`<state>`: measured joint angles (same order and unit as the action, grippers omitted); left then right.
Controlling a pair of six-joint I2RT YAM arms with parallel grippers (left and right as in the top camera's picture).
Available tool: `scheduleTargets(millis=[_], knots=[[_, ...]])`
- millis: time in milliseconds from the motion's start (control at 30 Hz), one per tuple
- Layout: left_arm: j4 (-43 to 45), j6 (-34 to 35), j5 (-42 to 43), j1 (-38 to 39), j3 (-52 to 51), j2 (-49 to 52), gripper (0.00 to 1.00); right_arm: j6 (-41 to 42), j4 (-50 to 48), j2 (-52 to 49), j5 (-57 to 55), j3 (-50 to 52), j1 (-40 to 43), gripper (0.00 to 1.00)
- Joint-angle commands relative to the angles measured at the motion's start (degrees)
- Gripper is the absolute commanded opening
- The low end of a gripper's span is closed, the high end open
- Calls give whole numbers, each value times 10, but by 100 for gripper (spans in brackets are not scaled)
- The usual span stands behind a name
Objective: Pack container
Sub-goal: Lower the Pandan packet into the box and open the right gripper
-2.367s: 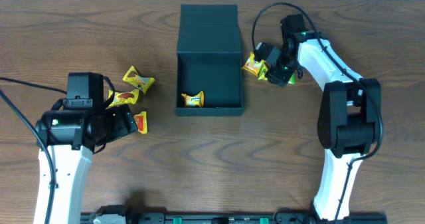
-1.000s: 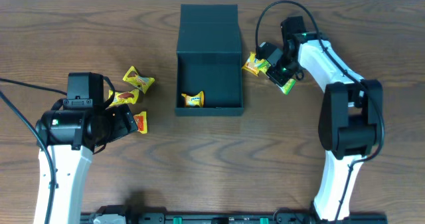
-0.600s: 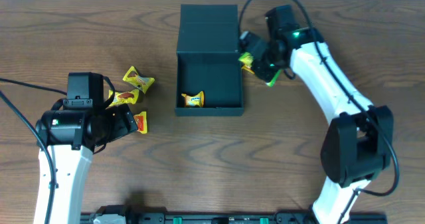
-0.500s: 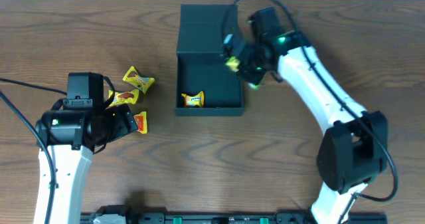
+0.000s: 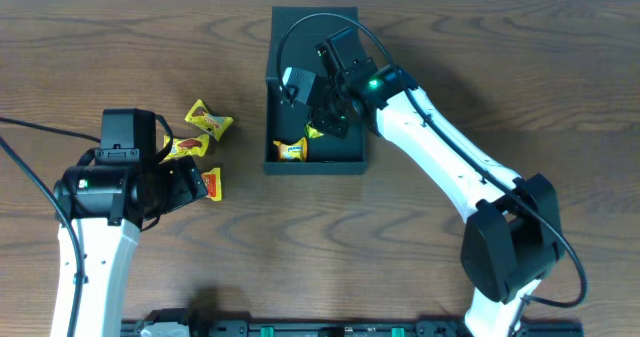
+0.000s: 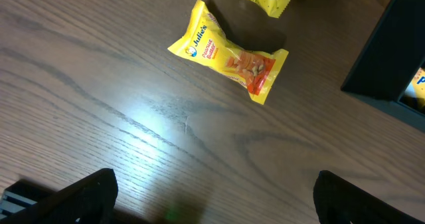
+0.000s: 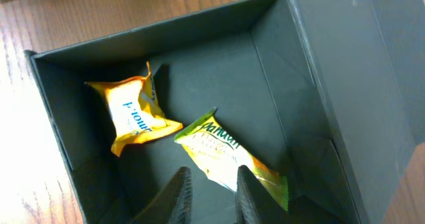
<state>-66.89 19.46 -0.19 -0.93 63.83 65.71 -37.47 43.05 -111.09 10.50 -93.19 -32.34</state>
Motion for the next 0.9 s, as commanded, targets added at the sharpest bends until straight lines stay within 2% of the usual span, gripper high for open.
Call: scheduleTargets(millis=[0, 67, 100, 133, 167, 400, 433, 533, 567, 867], knots=[[-2, 0, 0, -1, 4, 3, 95, 23, -9, 13, -3, 1, 5, 29], [-2, 0, 0, -1, 4, 3, 95, 76, -28, 13, -7, 1, 5, 36], [-2, 0, 0, -1, 4, 3, 96, 102, -37, 13, -6, 1, 5, 44], [-2, 0, 0, -1, 4, 3, 95, 139, -48, 12, -6, 1, 5, 80], [-2, 0, 0, -1, 4, 3, 95, 155, -54, 9, -6, 1, 4, 99], [-5, 0, 0, -1, 4, 3, 95, 228, -37, 2, 20, 1, -6, 99], [-5, 0, 0, -1, 4, 3, 96, 234, -30, 2, 20, 1, -7, 82], [-5, 0, 0, -1, 4, 3, 95, 243, -34, -11, -2, 2, -7, 6], [-5, 0, 0, -1, 4, 3, 95, 259, -39, -18, -14, 2, -7, 1], [-2, 0, 0, -1, 4, 3, 96, 308, -106, -89, -22, 2, -6, 2]])
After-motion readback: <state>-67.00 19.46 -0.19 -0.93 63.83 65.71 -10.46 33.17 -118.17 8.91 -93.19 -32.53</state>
